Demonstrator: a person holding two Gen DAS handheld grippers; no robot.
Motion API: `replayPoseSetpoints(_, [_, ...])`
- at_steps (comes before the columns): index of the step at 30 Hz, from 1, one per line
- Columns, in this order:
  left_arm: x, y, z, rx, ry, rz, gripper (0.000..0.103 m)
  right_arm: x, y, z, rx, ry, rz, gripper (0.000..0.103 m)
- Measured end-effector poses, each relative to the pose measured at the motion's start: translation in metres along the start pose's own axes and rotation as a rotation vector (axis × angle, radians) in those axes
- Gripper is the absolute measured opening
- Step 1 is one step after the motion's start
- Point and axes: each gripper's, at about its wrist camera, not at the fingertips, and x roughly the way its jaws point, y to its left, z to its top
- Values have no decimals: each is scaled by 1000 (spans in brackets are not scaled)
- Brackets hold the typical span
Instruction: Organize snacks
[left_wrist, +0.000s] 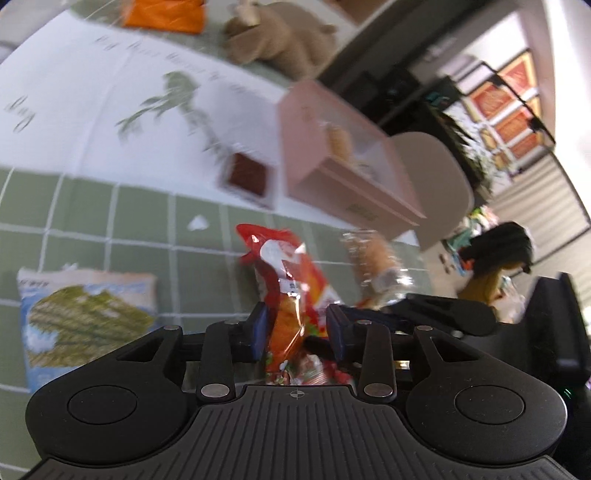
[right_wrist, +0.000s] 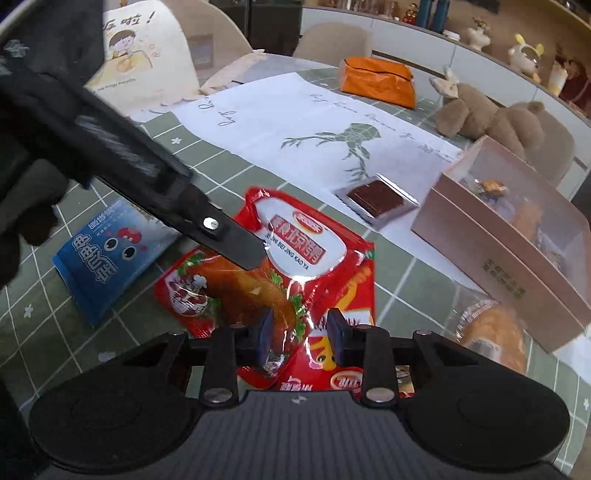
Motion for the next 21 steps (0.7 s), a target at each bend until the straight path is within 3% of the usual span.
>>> replayPoseSetpoints(3, [4, -8, 4, 23, -22, -45, 35, -3, -9, -7, 25, -5, 16, 31])
replayPoseSetpoints(7, [21, -12, 16, -6, -31, -158, 28, -2, -11, -9, 23, -9, 11, 31])
replayPoseSetpoints(9, [36, -19, 23, 18, 2, -179, 33, -2, -11, -10, 23, -10, 7, 32])
replayPoseSetpoints(11, [44, -31, 27, 82, 15, -132, 38, -3, -11, -11, 21, -12, 1, 32])
replayPoseSetpoints(16, [61, -60, 31, 281, 86, 73, 38, -5, -15, -14, 35, -14, 3, 33])
replayPoseSetpoints(21, [64, -54, 34, 274, 105, 69, 37, -2, -16, -14, 38, -21, -4, 34])
